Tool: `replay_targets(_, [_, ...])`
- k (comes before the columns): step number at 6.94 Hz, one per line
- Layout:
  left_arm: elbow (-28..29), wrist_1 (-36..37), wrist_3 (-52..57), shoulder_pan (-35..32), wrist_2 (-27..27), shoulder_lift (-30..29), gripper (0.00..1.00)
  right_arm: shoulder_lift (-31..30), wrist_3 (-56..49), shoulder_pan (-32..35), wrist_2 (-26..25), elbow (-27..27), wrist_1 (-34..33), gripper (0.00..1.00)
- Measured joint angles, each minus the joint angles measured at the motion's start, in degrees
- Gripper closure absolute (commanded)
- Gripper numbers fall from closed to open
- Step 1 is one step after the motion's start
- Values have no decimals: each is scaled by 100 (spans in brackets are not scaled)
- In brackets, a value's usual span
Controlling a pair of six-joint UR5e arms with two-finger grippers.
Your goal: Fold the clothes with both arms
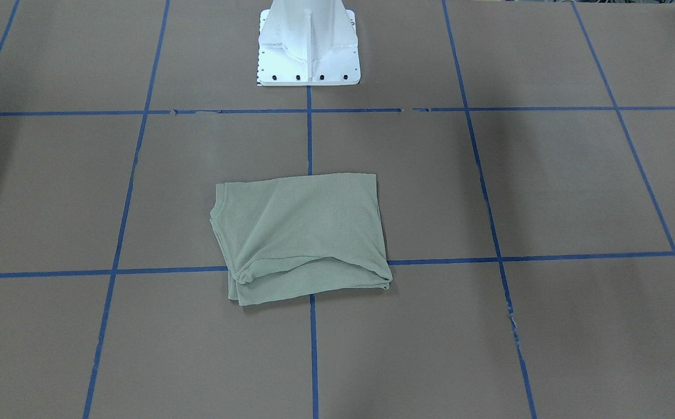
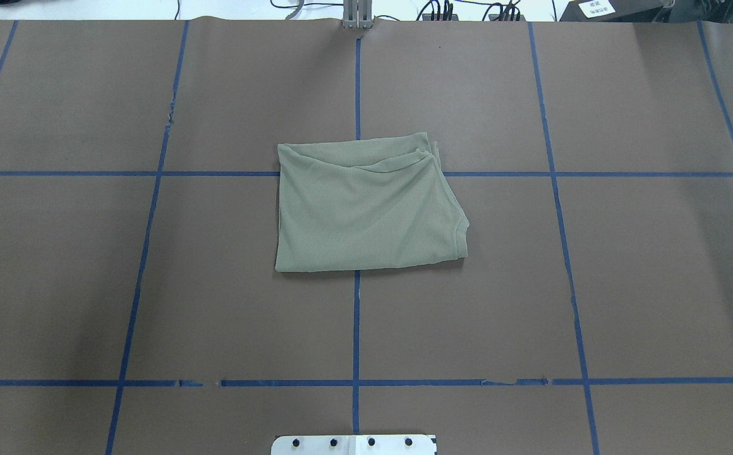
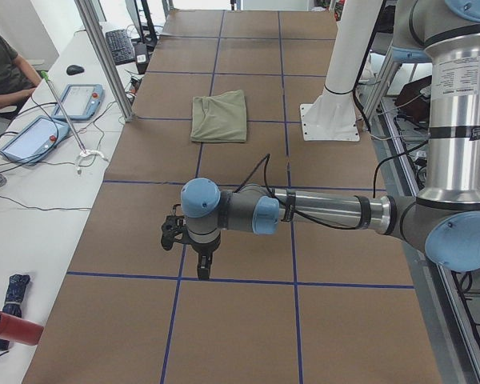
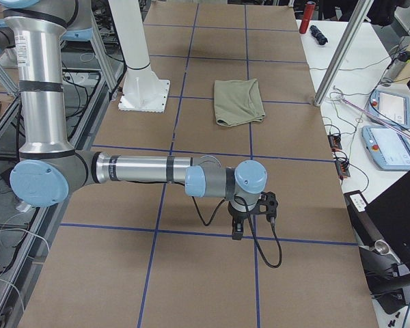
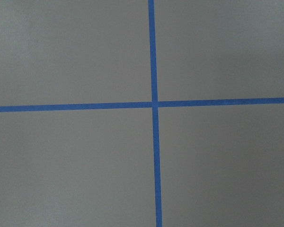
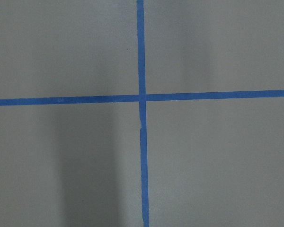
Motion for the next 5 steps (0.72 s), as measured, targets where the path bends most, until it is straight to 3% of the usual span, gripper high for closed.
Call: replay_targets(5, [-143,469,13,3,-26,43,0,-54,-2,0,11,-7,-1,0])
